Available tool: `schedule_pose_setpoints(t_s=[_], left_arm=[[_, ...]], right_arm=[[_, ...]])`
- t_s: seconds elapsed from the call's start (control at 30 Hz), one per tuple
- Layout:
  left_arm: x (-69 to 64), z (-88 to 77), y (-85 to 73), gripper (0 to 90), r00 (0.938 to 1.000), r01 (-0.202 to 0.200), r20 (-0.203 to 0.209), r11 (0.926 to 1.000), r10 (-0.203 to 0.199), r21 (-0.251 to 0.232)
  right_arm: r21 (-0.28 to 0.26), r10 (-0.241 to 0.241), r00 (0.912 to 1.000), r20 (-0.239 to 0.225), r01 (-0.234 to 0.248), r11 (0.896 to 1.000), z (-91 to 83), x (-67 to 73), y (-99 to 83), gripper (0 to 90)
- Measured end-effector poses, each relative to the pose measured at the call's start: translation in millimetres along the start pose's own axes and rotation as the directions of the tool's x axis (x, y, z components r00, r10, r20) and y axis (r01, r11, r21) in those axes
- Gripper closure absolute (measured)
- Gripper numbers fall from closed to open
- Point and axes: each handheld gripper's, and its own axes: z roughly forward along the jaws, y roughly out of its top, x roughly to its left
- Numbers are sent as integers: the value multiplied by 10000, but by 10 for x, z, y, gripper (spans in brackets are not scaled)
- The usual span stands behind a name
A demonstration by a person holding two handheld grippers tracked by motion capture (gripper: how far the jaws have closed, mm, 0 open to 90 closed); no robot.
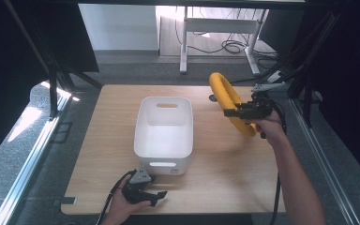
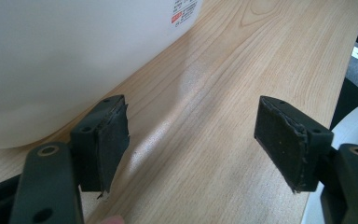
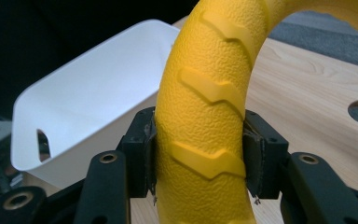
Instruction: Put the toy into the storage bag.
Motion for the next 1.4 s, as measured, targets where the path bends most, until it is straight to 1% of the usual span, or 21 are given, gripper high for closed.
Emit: schedule_pose_setpoints(t_s=[0.03, 0.13, 0.27, 0.4, 0.47, 0.5, 0.7, 0.83, 0.87, 1.4], left_arm=[[0, 0, 0, 261, 10000, 0, 0, 10000, 0, 0], [0, 0, 0, 262, 10000, 6, -4, 10000, -6, -2], [-3, 2, -1, 262, 10000, -4, 11, 10000, 4, -6], [-4, 2, 0, 262, 10000, -11, -2, 10000, 11, 5], [-5, 3, 0, 262, 10000, -13, 0, 10000, 13, 7], [-5, 2, 0, 262, 10000, -10, 11, 10000, 10, 16], [-3, 2, 1, 261, 10000, -42, -11, 10000, 42, 19], [-2, 4, 0, 262, 10000, -46, -3, 10000, 46, 34], [-2, 4, 0, 262, 10000, -48, -1, 10000, 48, 38], [-1, 12, -5, 262, 10000, -10, 1, 10000, 10, 40]], right_arm=[[0, 0, 10000, 0, 0, 10000, 0, 0, 0, 520], [-244, -121, 9999, -40, 120, 9996, -55, 43, 25, 519], [-370, -190, 9998, -73, 187, 9991, -81, 83, 40, 519], [-707, -229, 9992, -321, 206, 9973, -114, 157, 39, 519], [-756, -242, 9990, -374, 214, 9969, -119, 172, 36, 519], [-889, -336, 9983, -468, 293, 9956, -123, 199, 28, 519], [-1126, -459, 9967, -675, 381, 9929, -135, 278, 38, 519], [-1248, -526, 9960, -716, 434, 9912, -144, 304, 43, 519], [-1349, -482, 9957, -796, 371, 9902, -153, 316, 44, 519], [-1509, -561, 9933, -1010, 404, 9877, -126, 400, 55, 519]])
